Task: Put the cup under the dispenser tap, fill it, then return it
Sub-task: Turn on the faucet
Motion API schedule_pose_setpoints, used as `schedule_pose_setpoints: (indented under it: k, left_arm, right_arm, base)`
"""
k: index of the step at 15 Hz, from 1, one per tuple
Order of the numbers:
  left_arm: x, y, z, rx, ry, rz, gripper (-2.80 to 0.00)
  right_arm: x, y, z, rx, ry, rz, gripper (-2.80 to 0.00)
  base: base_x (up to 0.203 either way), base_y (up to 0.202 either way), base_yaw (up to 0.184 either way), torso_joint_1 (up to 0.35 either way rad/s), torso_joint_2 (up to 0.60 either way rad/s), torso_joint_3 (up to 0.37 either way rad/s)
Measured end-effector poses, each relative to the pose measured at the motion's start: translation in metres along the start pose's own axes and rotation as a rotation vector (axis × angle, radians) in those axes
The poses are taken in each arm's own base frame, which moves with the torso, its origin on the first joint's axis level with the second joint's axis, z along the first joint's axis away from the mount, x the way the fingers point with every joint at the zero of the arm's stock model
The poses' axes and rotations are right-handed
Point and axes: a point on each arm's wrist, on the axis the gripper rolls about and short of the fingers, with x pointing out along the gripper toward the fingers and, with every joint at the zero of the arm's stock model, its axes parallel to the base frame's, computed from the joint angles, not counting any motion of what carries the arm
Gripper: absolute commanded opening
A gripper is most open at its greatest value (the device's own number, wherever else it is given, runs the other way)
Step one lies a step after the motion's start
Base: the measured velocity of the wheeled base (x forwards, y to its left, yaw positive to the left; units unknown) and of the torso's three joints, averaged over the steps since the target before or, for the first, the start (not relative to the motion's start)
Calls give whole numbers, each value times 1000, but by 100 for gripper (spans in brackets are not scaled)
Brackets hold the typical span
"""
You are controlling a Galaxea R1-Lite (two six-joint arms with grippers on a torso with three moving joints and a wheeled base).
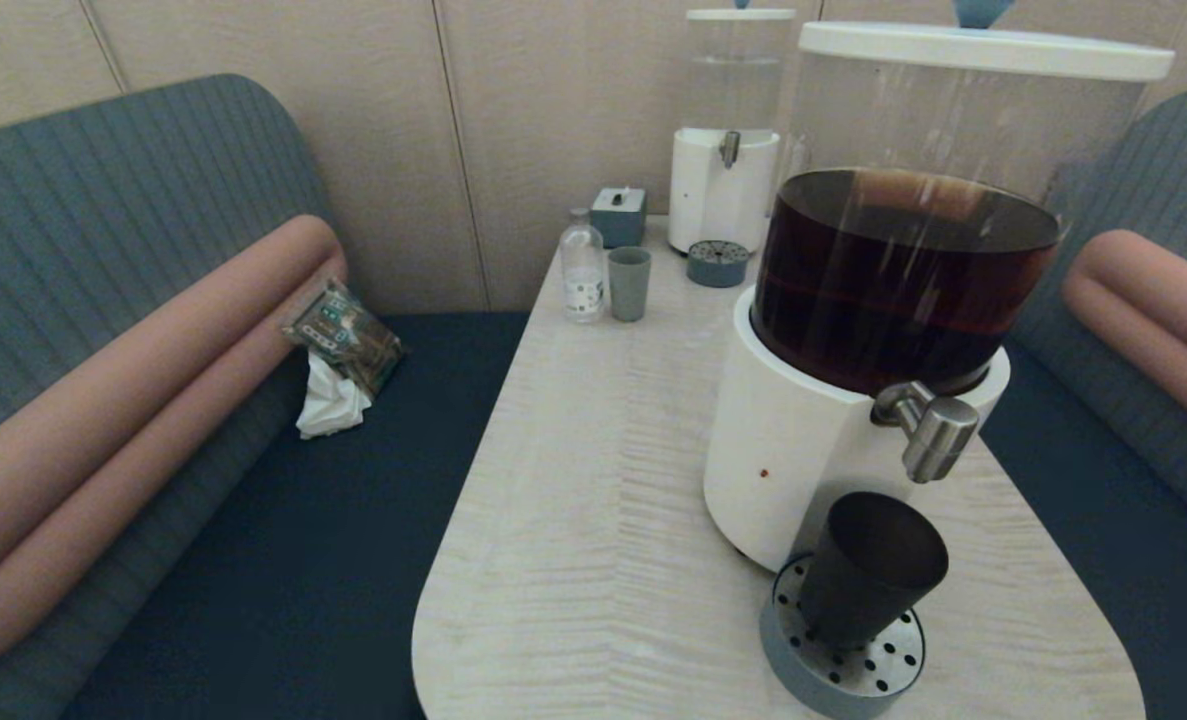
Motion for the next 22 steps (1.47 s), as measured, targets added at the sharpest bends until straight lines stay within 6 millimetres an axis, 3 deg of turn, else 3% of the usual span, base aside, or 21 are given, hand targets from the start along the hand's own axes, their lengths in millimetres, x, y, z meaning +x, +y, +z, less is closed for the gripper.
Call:
schedule_pose_setpoints:
  k: [19,22]
  left_arm:
    - [0,0,0,0,0,0,-280]
    - [0,0,0,0,1,0,-280]
  right_arm:
    - [-1,0,1,-9,1,-12,-280]
    - [-14,-1,36,-9,-70,-14,-280]
  base:
    - [0,0,0,0,0,0]
    - [0,0,0,0,0,0]
